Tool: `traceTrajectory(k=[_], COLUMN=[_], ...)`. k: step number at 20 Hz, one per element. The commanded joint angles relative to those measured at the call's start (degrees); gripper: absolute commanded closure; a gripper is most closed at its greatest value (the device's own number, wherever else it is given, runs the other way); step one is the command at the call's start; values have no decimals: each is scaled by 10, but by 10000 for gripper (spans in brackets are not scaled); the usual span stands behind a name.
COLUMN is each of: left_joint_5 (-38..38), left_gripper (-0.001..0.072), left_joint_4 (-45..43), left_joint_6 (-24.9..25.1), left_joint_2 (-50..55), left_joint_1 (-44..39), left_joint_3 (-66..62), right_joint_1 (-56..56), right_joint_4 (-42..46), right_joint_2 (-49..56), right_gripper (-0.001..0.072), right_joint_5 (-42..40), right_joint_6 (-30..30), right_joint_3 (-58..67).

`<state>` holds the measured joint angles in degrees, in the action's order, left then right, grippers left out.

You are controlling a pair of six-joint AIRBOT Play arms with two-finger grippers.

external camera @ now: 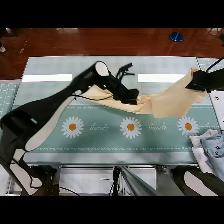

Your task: Fold the shirts.

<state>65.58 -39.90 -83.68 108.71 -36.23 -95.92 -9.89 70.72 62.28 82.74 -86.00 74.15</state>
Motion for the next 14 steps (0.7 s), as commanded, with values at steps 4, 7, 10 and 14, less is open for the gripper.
traceTrajectory(k=[4, 7, 10, 14], left_joint_5=[-128, -161, -186, -173], left_gripper=[683, 683, 683, 686], left_joint_4=[111, 125, 182, 141], left_joint_6=[-22, -51, -16, 105], left_joint_2=[73, 103, 114, 26], left_joint_1=[-68, -95, -106, -43], left_joint_3=[0, 0, -1, -5], right_joint_1=[0, 0, 0, 0], right_joint_4=[-34, -38, -24, -4], right_joint_2=[-35, -69, -95, -98], right_gripper=[679, 679, 679, 680], right_joint_5=[4, 20, 30, 31], right_joint_6=[-2, -2, -2, 17], right_joint_3=[1, 1, 0, 0])
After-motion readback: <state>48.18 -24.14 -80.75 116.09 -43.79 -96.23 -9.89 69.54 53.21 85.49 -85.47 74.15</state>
